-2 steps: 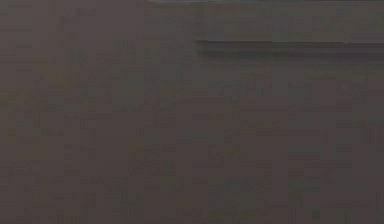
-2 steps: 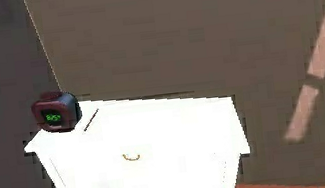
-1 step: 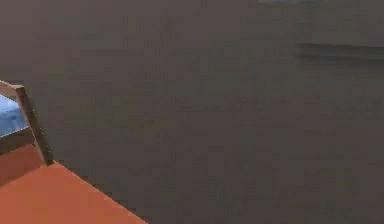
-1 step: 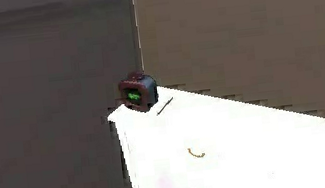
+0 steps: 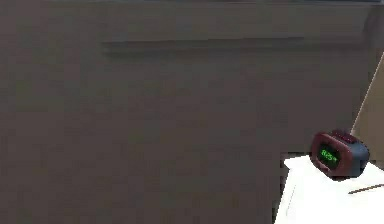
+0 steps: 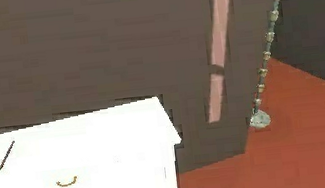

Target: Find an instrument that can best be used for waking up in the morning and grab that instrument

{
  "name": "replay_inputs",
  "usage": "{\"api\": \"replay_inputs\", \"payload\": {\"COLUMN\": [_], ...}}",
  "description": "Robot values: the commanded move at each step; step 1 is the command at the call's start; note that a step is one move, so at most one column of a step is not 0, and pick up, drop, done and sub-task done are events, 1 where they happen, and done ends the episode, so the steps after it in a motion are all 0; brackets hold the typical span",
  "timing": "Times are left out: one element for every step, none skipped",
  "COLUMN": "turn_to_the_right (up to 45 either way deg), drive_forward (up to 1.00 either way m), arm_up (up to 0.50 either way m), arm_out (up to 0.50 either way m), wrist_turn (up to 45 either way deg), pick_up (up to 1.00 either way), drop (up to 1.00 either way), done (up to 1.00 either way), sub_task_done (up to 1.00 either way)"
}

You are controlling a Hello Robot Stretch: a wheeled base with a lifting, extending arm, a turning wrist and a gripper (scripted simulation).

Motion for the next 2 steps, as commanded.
{"api": "replay_inputs", "payload": {"turn_to_the_right": [45.0, 9.0], "drive_forward": [0.00, 0.00], "arm_up": [0.00, 0.00], "arm_out": [0.00, 0.00], "wrist_turn": [0.0, 0.0], "pick_up": [0.00, 0.00], "drop": [0.00, 0.00], "done": [0.00, 0.00], "sub_task_done": [0.00, 0.00]}}
